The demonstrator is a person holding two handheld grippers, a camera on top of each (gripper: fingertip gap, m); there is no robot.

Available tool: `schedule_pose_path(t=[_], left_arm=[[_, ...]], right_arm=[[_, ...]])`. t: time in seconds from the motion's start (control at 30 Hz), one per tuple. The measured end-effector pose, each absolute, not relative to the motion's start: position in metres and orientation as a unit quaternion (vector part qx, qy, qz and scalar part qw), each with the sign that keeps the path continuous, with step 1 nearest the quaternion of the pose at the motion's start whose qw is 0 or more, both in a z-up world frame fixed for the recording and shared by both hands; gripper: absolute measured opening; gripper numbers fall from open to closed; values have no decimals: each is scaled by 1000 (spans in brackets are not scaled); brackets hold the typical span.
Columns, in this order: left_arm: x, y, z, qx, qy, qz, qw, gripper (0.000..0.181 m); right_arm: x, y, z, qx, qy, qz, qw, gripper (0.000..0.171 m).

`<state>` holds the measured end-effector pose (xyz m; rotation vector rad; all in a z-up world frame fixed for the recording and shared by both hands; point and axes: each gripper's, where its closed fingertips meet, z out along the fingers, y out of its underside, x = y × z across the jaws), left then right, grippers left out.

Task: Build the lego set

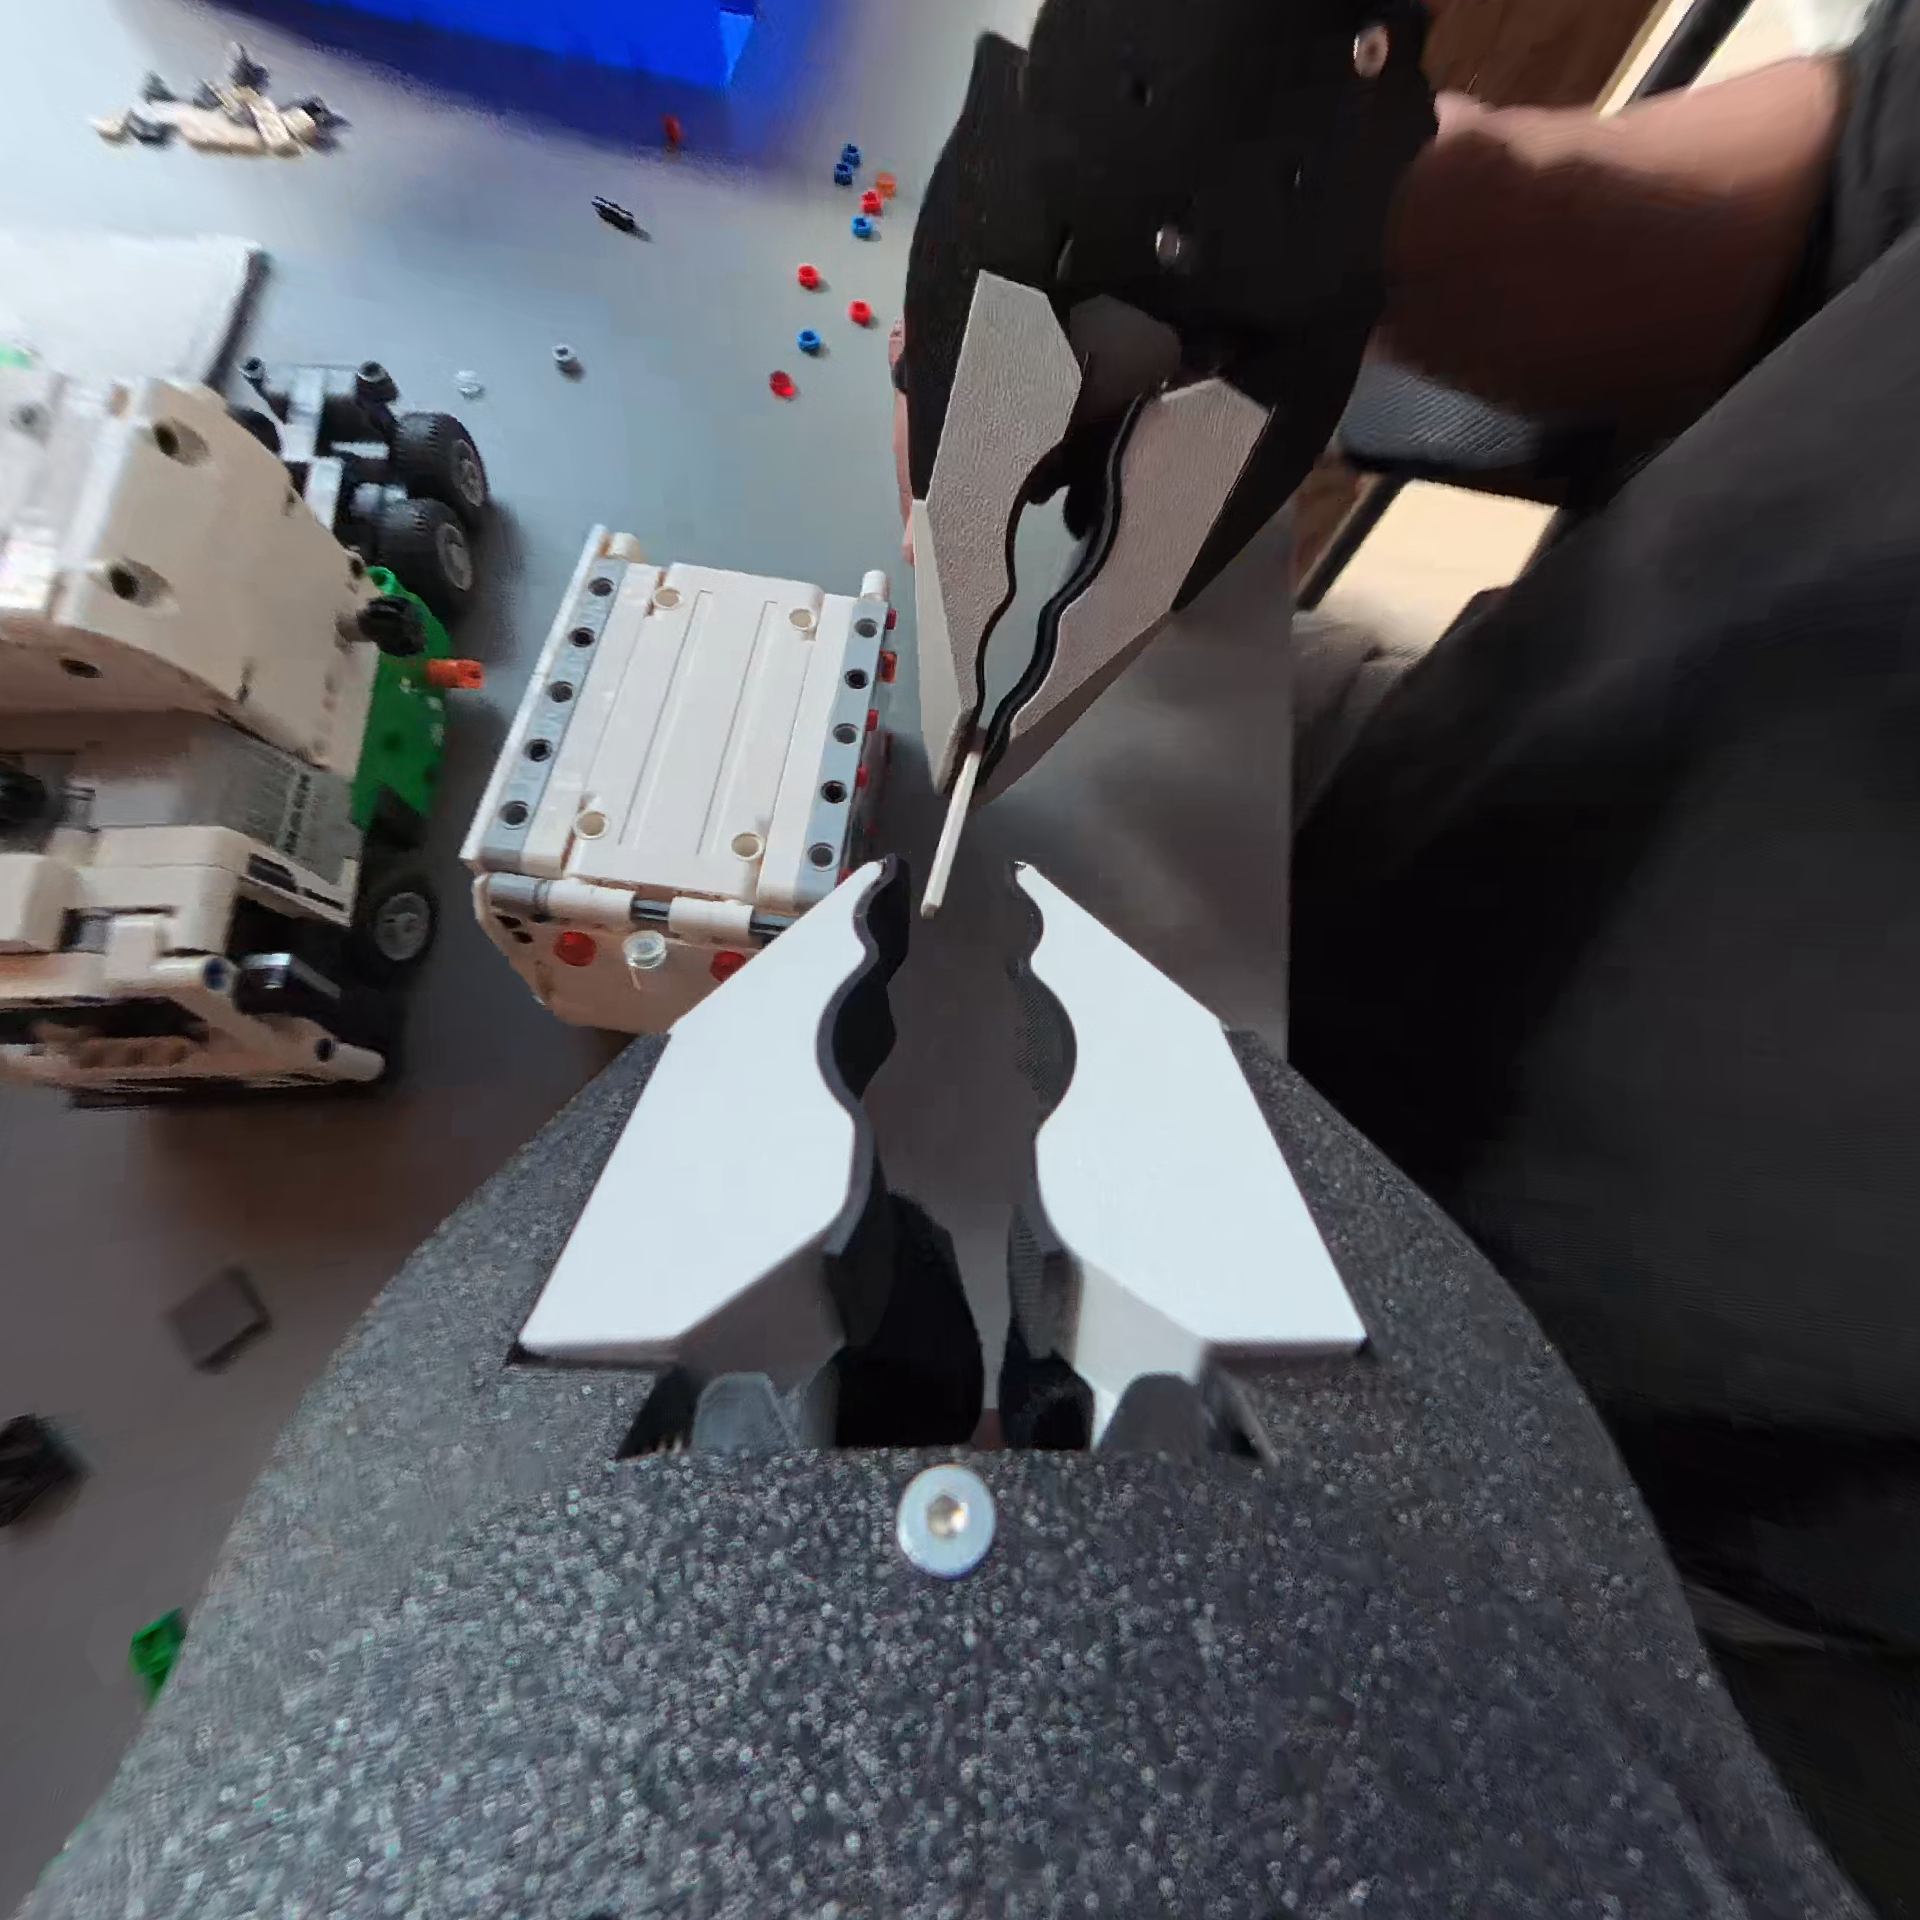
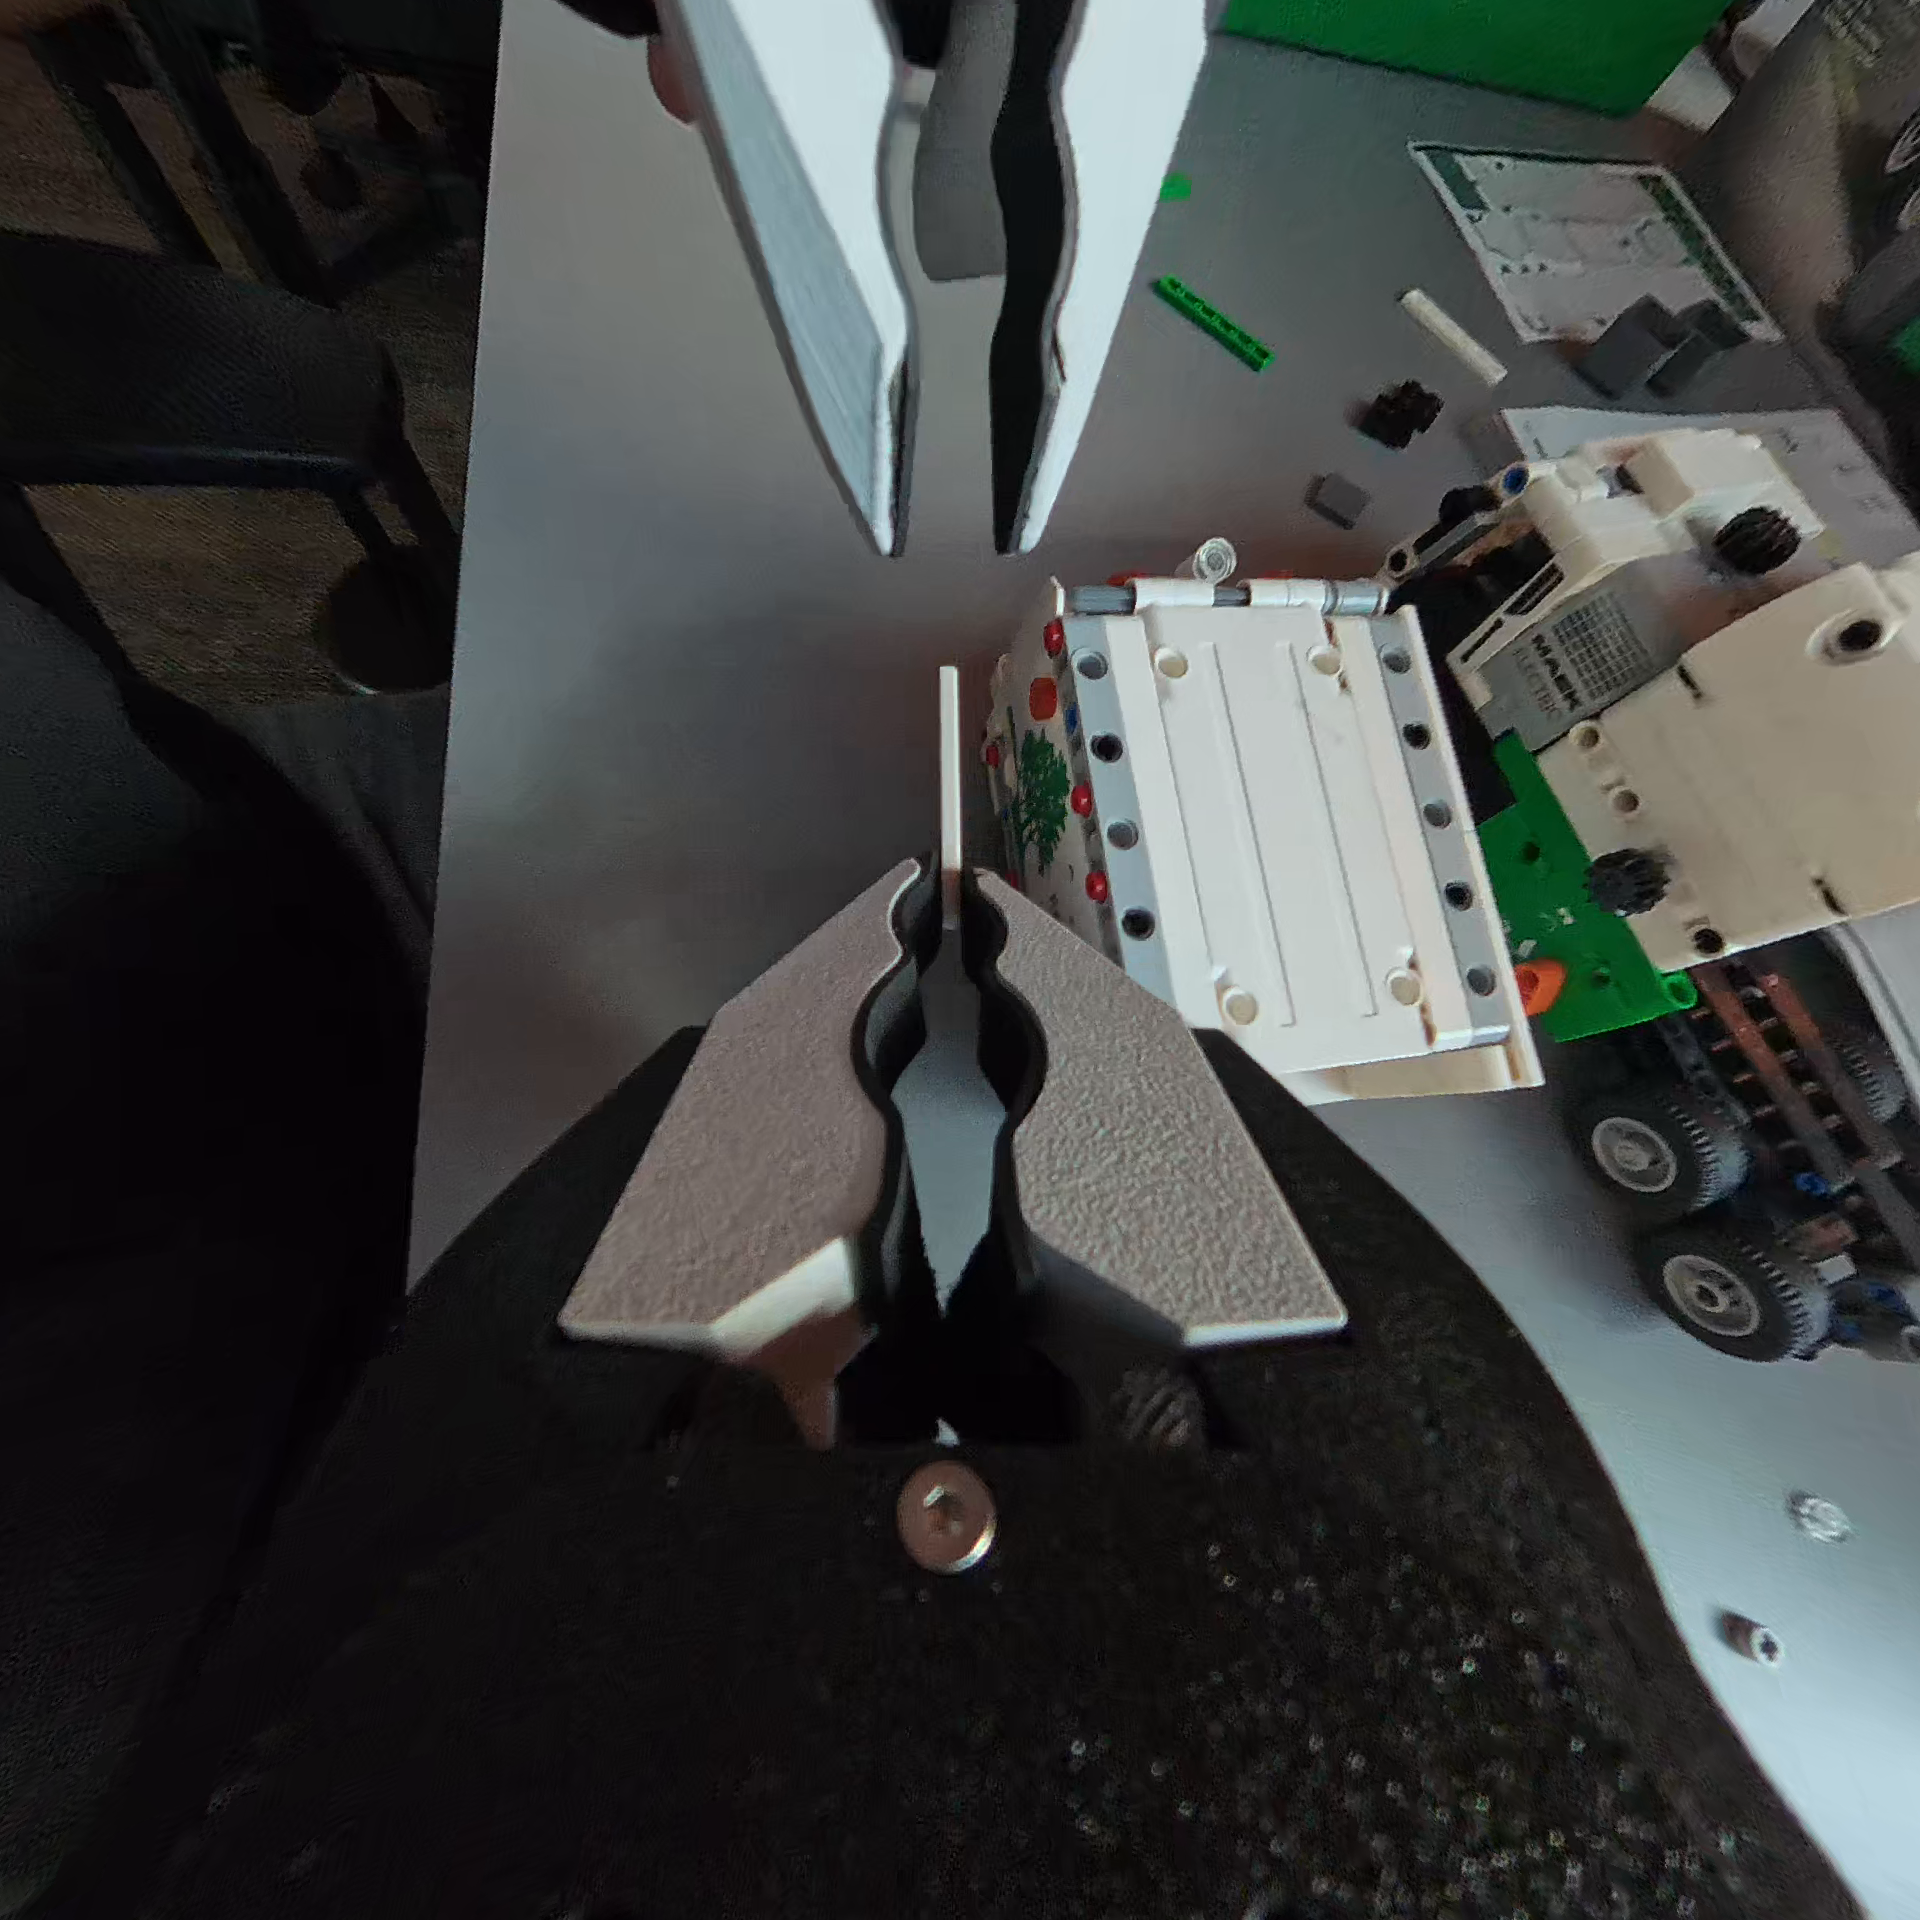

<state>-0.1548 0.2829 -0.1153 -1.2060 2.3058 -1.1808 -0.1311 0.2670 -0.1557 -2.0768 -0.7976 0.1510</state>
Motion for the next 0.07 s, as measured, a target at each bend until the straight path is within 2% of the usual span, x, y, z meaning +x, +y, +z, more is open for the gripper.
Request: schedule_pose_path(t=[0.07], left_arm=[[-156, 284, -122, -388, 825, -354, 210, 14]], right_arm=[[-132, 266, -158, -841, -312, 71, 436, 2]])
